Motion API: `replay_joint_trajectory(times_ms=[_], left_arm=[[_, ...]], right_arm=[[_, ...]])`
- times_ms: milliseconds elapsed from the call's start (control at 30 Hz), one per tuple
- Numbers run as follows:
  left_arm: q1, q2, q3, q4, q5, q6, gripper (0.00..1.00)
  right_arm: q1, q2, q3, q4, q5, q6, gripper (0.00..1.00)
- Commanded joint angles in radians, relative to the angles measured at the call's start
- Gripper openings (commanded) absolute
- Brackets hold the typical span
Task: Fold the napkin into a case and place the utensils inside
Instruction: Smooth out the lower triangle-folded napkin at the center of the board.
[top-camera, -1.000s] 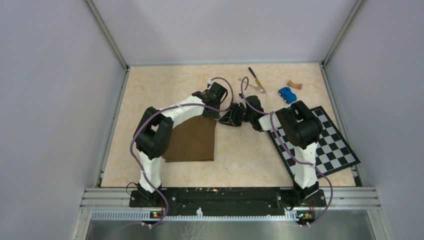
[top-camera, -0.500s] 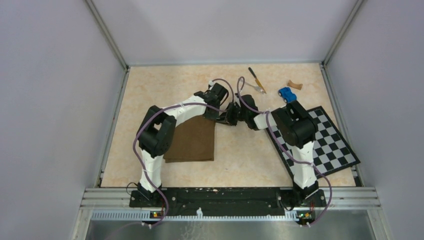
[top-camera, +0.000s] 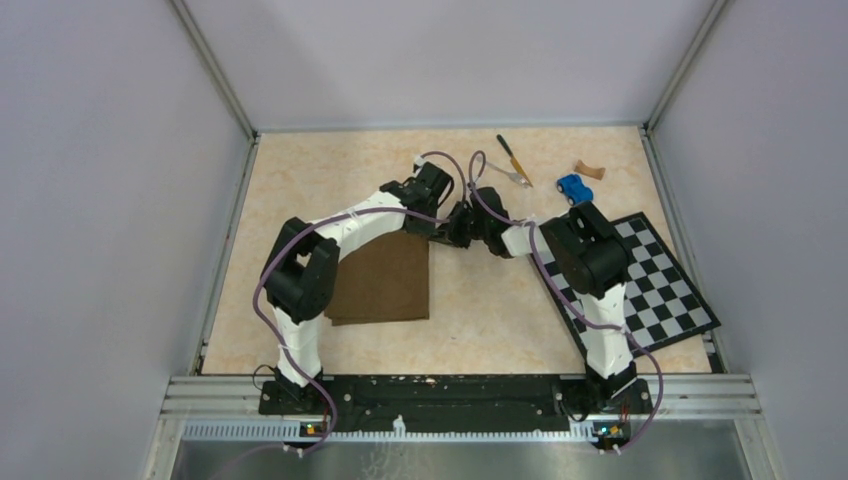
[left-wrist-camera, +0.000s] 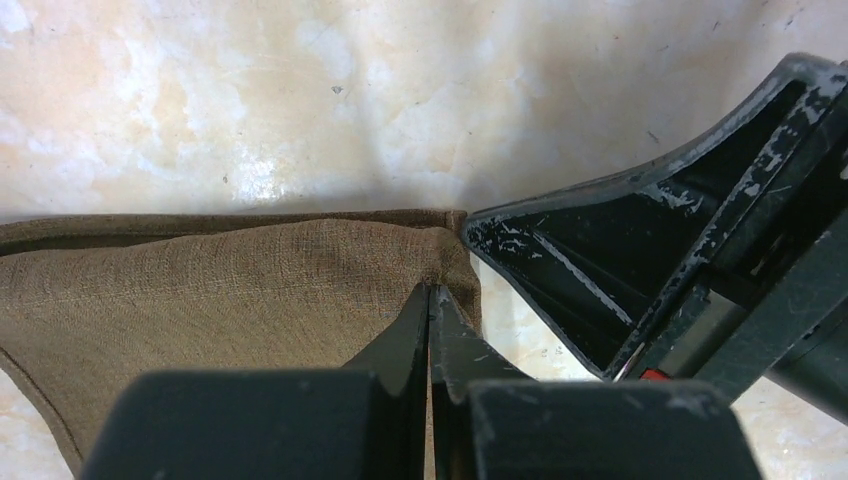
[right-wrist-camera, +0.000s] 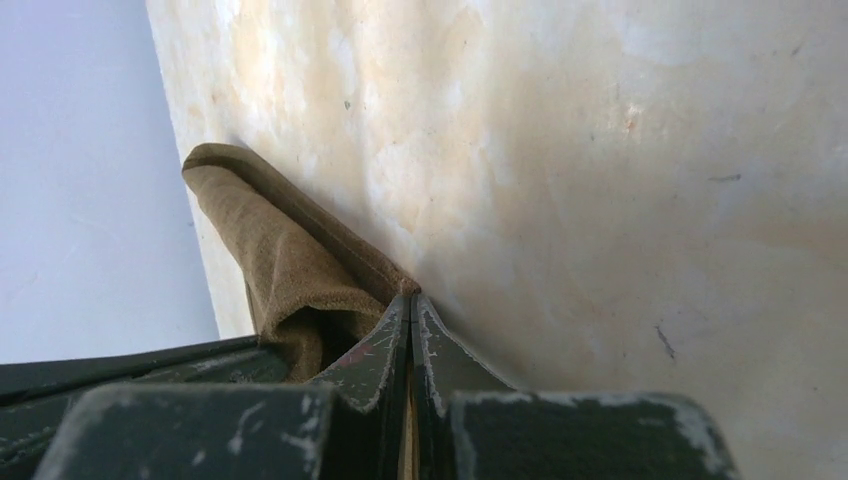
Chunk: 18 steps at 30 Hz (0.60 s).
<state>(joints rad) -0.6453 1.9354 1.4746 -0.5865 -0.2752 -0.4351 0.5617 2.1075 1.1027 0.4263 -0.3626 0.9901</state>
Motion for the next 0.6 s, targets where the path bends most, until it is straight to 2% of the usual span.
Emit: replay_joint_trajectory(times_ms=[0, 400, 467, 567], left_arm=[[-0.008, -0.033, -0.009, 0.019, 0.016, 0.017, 0.0], [-0.008, 0.069, 0.059, 0.024, 0.024, 0.036, 0.0], [-0.007, 0.089, 0.084, 0.001, 0.017, 0.036, 0.03], [-0.007, 0.085, 0.099, -0.007, 0.028, 0.042, 0.13]], right_arm=[[0.005, 0.033, 0.026, -0.055, 0.102, -0.049, 0.0], [0.004, 0.062, 0.067, 0.001, 0.069, -0.087, 0.0], [0.003, 0.061, 0.079, -0.013, 0.069, -0.095, 0.0], [-0.01, 0.032, 0.082, -0.049, 0.053, -0.122, 0.0]])
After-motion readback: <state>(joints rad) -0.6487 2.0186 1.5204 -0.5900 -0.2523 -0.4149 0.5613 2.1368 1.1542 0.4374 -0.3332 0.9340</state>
